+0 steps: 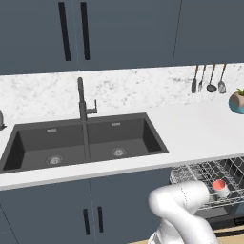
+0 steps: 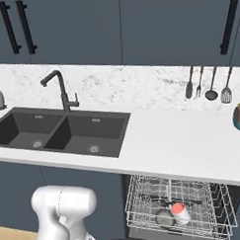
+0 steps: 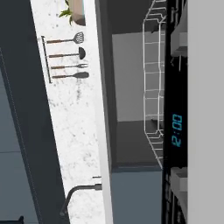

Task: Pick up the cup and bowl from the counter, place them in the dishwasher, and close the dishwasher door.

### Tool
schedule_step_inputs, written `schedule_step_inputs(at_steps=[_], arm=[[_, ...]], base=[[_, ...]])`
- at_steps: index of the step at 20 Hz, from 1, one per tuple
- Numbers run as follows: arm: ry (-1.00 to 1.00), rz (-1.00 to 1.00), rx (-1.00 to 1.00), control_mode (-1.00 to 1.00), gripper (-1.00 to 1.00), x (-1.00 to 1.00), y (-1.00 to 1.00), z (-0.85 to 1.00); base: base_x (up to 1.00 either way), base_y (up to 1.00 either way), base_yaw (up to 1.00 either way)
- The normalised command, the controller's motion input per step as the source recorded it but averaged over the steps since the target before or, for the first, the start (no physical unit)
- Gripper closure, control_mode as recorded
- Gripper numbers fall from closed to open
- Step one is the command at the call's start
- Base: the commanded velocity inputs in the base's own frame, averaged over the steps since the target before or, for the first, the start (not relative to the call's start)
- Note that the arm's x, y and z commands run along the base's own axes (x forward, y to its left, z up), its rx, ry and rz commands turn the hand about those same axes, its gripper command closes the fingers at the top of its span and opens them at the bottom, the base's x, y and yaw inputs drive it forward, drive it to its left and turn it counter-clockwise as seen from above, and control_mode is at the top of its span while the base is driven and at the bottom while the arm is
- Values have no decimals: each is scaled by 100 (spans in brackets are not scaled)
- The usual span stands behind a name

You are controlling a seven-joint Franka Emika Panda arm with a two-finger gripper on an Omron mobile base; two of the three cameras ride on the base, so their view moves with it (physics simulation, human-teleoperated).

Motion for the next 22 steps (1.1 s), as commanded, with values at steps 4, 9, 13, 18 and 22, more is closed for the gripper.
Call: schedule_step_inputs(at_steps=[4, 9, 13, 18, 22], arm=[[-7, 0, 0, -100, -100, -4, -3, -74], [-9, 0, 0, -100, -100, 0, -9, -98], [-19, 0, 0, -100, -100, -15, -32, -60], [-22, 0, 0, -100, -100, -41, -26, -26], [-19, 0, 0, -100, -100, -32, -3, -32]], base=[[0, 0, 0], [0, 0, 0], [0, 0, 0], [0, 0, 0], [0, 0, 0]])
